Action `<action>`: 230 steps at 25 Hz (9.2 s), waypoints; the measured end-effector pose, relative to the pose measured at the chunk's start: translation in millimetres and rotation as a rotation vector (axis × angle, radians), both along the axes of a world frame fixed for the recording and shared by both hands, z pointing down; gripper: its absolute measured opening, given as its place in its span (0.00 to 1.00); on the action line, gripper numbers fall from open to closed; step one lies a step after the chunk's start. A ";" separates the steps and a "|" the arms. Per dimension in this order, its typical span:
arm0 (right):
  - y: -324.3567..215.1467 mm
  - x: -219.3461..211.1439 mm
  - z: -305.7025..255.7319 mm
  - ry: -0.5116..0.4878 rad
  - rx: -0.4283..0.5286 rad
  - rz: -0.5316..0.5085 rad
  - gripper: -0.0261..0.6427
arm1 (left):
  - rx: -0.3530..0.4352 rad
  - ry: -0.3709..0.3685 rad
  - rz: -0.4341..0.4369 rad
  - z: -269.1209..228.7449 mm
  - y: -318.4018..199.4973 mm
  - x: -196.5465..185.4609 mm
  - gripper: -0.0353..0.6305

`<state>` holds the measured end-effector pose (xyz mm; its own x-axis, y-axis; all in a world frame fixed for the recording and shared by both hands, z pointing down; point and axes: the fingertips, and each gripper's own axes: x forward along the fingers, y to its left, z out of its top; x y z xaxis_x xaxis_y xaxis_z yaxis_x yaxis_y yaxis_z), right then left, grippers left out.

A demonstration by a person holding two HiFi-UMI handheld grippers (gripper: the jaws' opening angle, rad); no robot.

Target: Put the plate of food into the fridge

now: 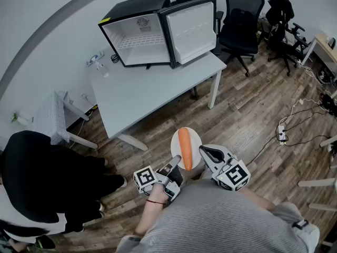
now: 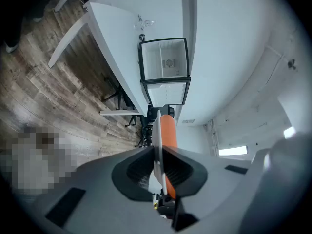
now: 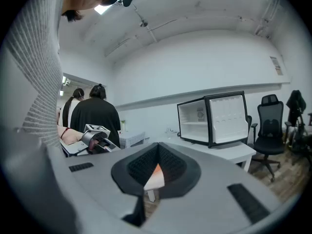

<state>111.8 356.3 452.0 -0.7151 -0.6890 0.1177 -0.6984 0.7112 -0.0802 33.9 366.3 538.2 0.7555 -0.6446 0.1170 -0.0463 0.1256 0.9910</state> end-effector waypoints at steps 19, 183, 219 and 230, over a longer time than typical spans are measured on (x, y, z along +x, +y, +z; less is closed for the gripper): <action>0.0 -0.2 1.8 -0.081 -0.030 -0.052 0.06 | 0.003 -0.029 0.004 6.9 -2.9 3.9 0.12; -580.3 -113.3 7.9 -0.047 -0.136 -0.107 0.06 | 0.005 -0.179 -0.225 -3.9 -682.4 -165.8 0.12; -567.8 -138.5 17.3 -0.010 -0.176 -0.210 0.06 | 0.077 -0.197 -0.282 -9.7 -737.7 -146.8 0.24; -565.8 -139.0 18.7 -0.012 -0.173 -0.211 0.06 | 0.129 -0.285 -0.273 -10.0 -714.6 -159.7 0.25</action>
